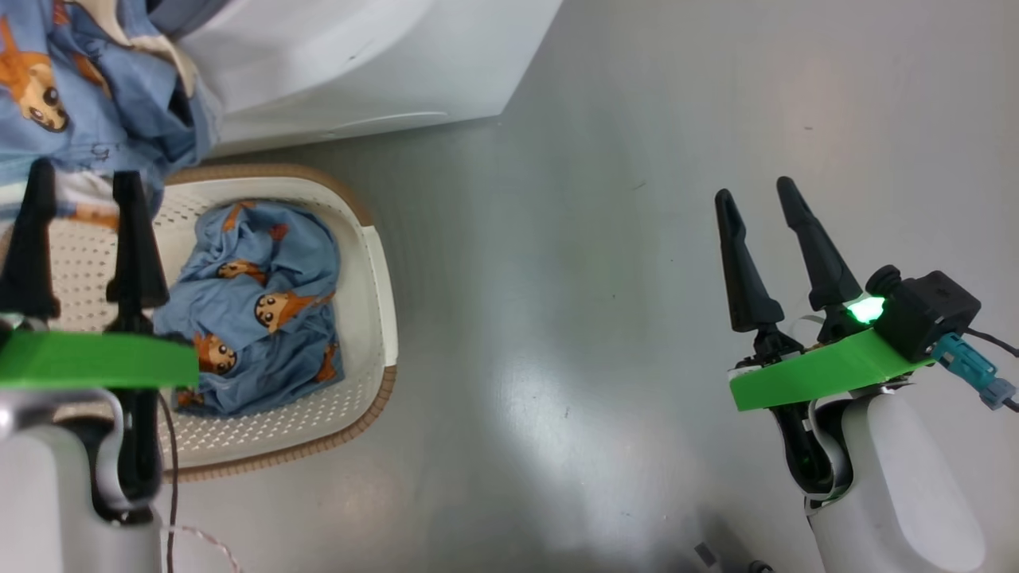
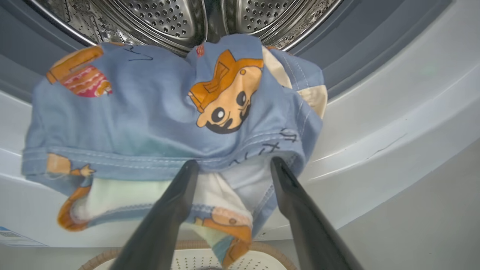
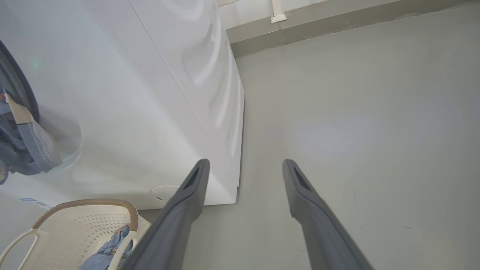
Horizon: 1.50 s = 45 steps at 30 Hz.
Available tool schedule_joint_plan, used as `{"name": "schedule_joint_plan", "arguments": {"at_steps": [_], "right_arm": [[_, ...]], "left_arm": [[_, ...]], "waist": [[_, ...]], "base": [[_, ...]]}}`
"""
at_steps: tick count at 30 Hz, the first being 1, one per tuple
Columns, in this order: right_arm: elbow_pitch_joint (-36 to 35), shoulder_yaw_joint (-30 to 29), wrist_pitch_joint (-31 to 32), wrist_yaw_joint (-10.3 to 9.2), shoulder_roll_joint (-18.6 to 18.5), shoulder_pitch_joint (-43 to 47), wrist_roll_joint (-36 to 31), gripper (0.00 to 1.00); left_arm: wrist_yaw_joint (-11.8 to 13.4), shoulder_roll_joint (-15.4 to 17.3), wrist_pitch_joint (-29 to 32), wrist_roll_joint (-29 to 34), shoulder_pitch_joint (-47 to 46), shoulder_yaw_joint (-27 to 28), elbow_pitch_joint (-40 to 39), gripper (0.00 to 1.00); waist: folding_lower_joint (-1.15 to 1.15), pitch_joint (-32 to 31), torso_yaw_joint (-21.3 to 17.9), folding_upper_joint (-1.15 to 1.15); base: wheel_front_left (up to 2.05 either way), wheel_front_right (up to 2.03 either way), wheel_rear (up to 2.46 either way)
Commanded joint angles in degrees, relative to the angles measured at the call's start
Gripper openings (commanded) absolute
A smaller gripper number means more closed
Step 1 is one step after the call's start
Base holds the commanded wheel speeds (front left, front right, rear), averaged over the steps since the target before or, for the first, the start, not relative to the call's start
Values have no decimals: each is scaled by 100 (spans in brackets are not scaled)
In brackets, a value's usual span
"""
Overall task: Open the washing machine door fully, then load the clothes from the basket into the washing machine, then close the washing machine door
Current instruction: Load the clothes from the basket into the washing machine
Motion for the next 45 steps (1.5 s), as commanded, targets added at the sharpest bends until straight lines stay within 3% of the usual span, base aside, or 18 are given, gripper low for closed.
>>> {"name": "schedule_joint_plan", "arguments": {"at_steps": [1,9,17,18,20,27,34,45], "right_arm": [[-90,145,-27,9,33,175,126,100],[-64,182,-27,9,33,157,210,100],[-34,217,-27,9,33,154,272,100],[-31,214,-27,9,33,155,272,100],[-22,203,-27,9,33,149,275,100],[11,158,-27,9,33,156,296,100],[26,100,-27,9,33,188,256,100],[30,198,-27,9,33,177,292,100]], "left_arm": [[43,153,74,-62,-61,169,-65,100],[122,140,370,-252,-660,147,572,100],[43,163,265,-428,-1129,171,1112,97],[30,178,237,-429,-1181,168,1198,55],[-7,216,108,-426,-1311,163,1415,0],[-53,279,-281,-378,-1299,168,1592,0],[14,352,-684,-149,-976,122,1136,0],[8,804,-293,54,-1670,28,644,0]], "waist": [[0,18,-33,0],[0,69,-125,0],[0,87,-175,0],[0,84,-180,0],[0,75,-184,0],[0,7,-117,0],[0,-109,9,0],[0,-119,9,0]], "base": [[0,0,0],[0,0,0],[0,0,0],[0,0,0],[0,0,0],[0,0,0],[0,0,0],[0,0,0]]}}
